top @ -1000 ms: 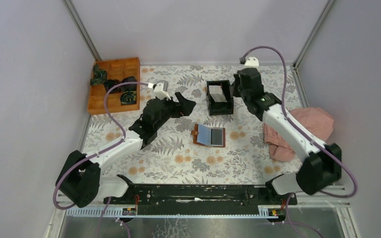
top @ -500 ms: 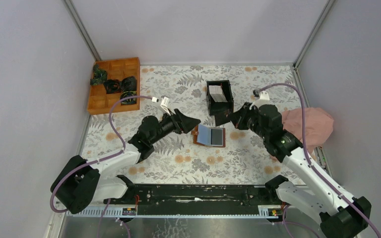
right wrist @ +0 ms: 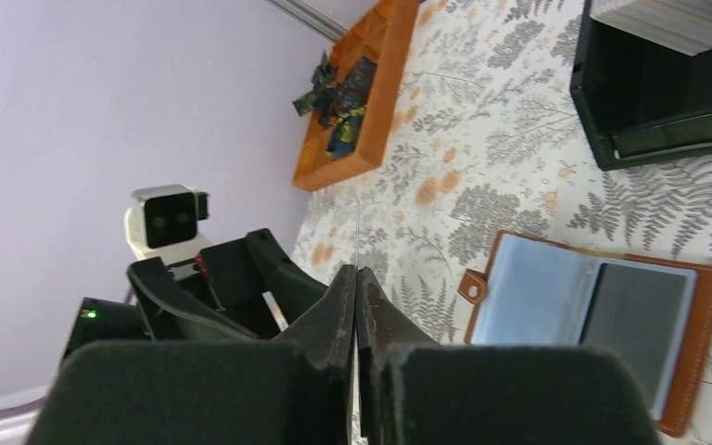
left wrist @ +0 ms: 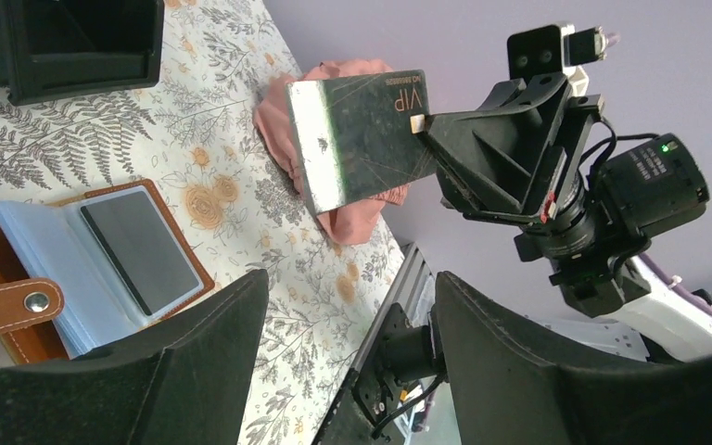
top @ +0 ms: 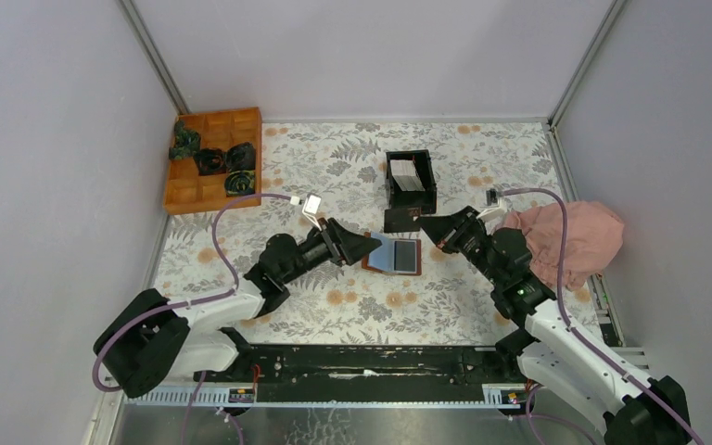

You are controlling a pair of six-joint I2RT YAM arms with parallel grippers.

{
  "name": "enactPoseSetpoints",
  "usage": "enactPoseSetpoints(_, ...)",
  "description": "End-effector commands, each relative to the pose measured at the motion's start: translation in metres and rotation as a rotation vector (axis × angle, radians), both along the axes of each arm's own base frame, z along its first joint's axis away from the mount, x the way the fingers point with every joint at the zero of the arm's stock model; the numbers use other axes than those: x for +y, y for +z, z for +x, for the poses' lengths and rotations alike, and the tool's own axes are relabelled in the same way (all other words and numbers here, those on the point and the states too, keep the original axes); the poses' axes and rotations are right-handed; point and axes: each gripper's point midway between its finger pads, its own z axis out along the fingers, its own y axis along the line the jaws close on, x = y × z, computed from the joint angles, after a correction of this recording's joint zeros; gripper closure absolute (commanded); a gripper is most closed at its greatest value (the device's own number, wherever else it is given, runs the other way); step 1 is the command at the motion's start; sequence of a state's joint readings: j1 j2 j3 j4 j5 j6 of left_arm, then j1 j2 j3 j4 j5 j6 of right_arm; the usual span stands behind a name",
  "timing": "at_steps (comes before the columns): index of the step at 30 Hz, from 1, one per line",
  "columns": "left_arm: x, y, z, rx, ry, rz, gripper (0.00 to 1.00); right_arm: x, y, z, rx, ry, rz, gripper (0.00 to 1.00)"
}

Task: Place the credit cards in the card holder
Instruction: Pick up the credit card from the storage box.

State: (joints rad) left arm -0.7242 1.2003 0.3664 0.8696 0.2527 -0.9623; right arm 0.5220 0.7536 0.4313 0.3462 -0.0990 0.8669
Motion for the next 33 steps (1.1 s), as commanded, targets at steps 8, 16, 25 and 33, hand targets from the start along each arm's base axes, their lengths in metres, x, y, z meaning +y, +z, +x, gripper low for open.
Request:
enactPoseSetpoints(8, -0.014, 0.039, 0.014, -0.066, -0.002, -0.156, 0.26, 0.011, 0.045, -0.007, -0.089, 0.033, 0.295, 1.0)
enactPoseSetpoints(16, -0.018, 0.055, 0.022, -0.083, 0.004, -0.241, 0.28, 0.014, 0.042, -0.012, -0.074, 0.047, 0.33, 1.0)
enactPoseSetpoints(25, -0.024, 0.061, 0.026, -0.081, -0.012, -0.305, 0.61, 0.016, 0.04, -0.013, -0.068, 0.048, 0.374, 1.0)
enactPoseSetpoints(33, -0.022, 0.066, 0.028, -0.085, -0.004, -0.359, 0.87, 0.016, 0.035, -0.013, -0.065, 0.044, 0.378, 1.0)
